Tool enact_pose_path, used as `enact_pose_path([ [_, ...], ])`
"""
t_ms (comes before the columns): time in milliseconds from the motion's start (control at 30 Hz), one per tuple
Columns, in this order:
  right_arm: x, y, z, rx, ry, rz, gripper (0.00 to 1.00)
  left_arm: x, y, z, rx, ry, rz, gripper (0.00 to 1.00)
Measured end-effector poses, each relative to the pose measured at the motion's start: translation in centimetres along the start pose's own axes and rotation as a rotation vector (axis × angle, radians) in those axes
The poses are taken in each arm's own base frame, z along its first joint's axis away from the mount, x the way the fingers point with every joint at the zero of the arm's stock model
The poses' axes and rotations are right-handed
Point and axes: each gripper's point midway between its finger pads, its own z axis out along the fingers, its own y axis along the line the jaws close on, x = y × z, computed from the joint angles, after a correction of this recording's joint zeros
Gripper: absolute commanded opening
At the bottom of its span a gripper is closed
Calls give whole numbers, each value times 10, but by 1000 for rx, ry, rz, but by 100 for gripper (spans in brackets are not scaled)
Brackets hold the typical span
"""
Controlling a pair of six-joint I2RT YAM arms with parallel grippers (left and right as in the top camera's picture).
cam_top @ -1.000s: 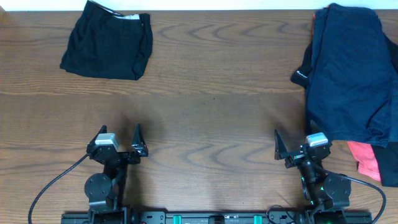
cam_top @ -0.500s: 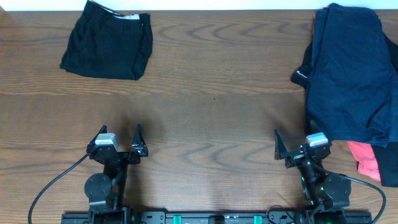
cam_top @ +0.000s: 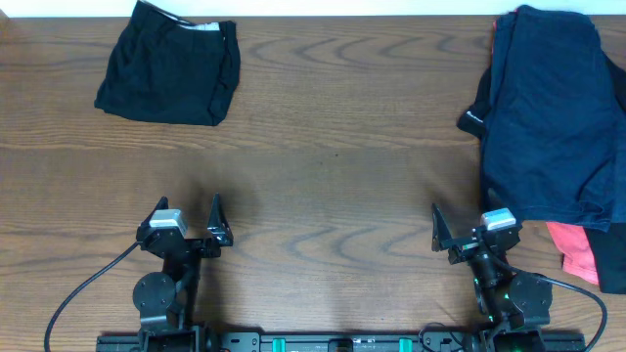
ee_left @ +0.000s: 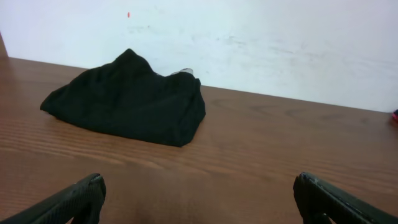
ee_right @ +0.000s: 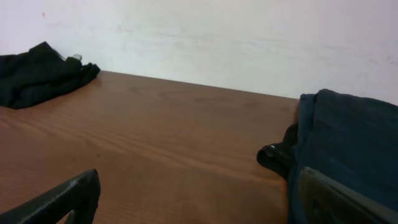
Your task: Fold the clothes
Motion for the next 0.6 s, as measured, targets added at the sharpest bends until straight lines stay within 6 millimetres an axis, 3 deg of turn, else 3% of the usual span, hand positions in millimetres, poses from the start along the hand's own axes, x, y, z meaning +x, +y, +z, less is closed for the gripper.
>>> enact_pose_path([
  [600, 0, 0, 0, 0, 0, 0, 99, 0, 0, 0, 0, 0, 0, 98],
])
